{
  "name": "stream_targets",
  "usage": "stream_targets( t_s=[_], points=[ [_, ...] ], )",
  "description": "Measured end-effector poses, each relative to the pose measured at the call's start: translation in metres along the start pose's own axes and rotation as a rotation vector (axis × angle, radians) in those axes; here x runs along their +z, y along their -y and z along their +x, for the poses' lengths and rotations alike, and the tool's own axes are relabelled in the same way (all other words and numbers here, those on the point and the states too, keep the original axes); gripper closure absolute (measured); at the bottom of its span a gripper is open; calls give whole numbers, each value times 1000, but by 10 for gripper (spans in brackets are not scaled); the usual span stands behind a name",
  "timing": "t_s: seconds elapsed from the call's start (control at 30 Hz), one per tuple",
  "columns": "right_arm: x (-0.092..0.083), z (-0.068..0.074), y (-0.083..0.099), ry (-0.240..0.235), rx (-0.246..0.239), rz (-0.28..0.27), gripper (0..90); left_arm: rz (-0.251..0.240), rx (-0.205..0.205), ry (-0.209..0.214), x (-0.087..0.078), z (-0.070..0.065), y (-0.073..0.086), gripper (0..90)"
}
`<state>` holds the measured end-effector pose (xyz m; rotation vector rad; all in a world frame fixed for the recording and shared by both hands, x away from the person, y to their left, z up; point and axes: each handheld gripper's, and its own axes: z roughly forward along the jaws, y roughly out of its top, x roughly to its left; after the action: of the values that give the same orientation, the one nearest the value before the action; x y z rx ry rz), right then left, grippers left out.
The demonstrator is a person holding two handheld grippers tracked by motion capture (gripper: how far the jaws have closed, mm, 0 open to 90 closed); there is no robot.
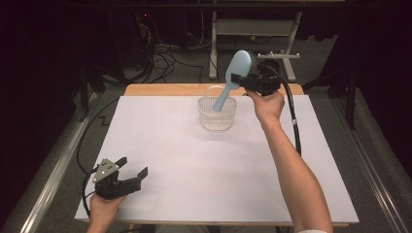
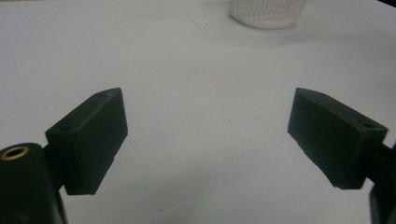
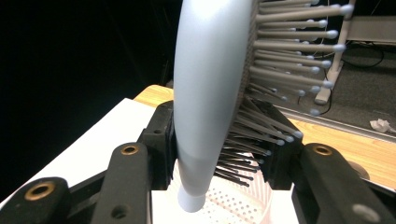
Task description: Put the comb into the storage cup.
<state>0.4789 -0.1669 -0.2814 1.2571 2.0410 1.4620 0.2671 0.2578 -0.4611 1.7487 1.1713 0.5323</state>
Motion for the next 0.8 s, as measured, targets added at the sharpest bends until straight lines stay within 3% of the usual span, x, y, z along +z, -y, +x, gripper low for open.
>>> stream_targets(
  t_s=[0.23,0.33,0.8],
  points=[
    [11,1,4,29,-5,12,545,8,4,4,1,-1,1,114],
    [17,4,6,47,-29,22,545,8,4,4,1,-1,1,114],
    [39,8,20,76,-40,40,540,4,8,12,0,-1,1,115]
  ],
)
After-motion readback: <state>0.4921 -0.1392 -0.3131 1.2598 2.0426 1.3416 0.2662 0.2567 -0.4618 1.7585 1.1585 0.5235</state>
